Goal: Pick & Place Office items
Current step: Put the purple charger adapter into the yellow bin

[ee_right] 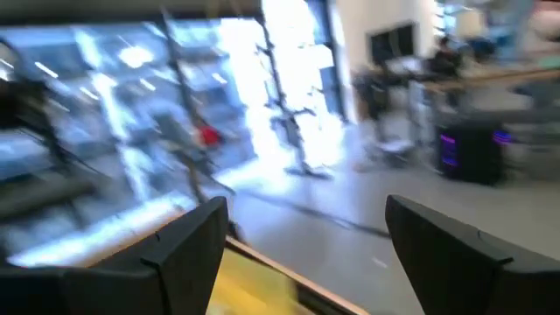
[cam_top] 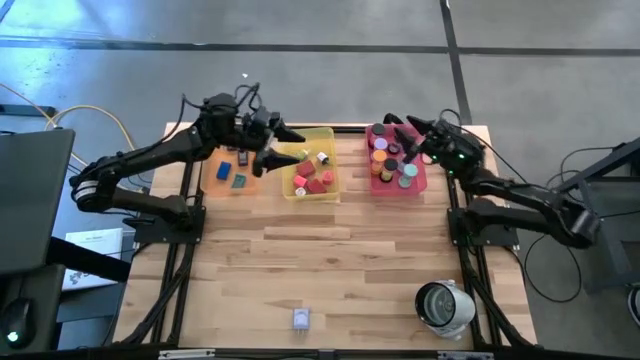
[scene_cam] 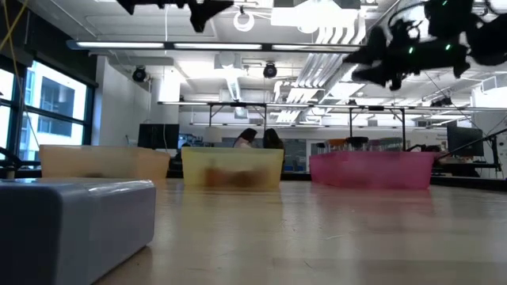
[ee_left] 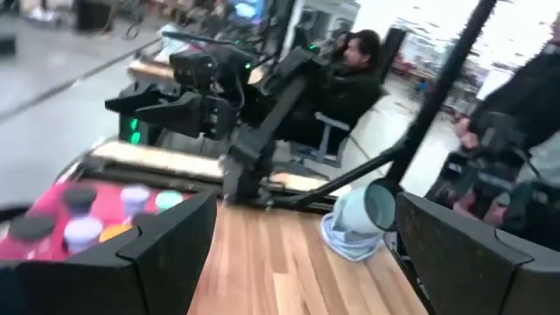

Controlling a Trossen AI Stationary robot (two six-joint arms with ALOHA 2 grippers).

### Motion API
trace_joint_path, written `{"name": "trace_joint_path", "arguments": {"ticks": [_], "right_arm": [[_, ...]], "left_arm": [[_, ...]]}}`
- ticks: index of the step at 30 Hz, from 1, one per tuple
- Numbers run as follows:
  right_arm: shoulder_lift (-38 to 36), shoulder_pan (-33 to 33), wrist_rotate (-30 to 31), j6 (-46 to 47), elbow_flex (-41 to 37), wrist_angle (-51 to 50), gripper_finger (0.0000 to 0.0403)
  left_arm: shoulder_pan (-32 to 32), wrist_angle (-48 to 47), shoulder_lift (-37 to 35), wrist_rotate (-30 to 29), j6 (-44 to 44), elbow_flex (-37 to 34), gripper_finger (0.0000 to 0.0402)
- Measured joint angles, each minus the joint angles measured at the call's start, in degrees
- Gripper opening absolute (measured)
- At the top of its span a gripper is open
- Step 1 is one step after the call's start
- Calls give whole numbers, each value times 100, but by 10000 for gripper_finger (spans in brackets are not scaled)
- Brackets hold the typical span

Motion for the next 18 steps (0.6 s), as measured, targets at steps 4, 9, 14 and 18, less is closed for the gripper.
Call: {"name": "trace_joint_path", "arguments": {"ticks": [4, 9, 14, 18], "right_arm": [[-751, 301, -651, 363, 250, -420, 299], [-1291, 803, -1029, 674, 884, -1493, 299], [-1371, 1499, -843, 651, 1605, -2693, 299], [-1271, 2094, -328, 640, 2135, -3510, 299]], "left_arm": [[-53, -96, -236, 81, 89, 2, 344], [-319, -453, -526, 23, 515, 2, 344], [-790, -1178, -663, -633, 763, 196, 344], [-1156, -2487, -658, -1050, 794, 796, 344]]}}
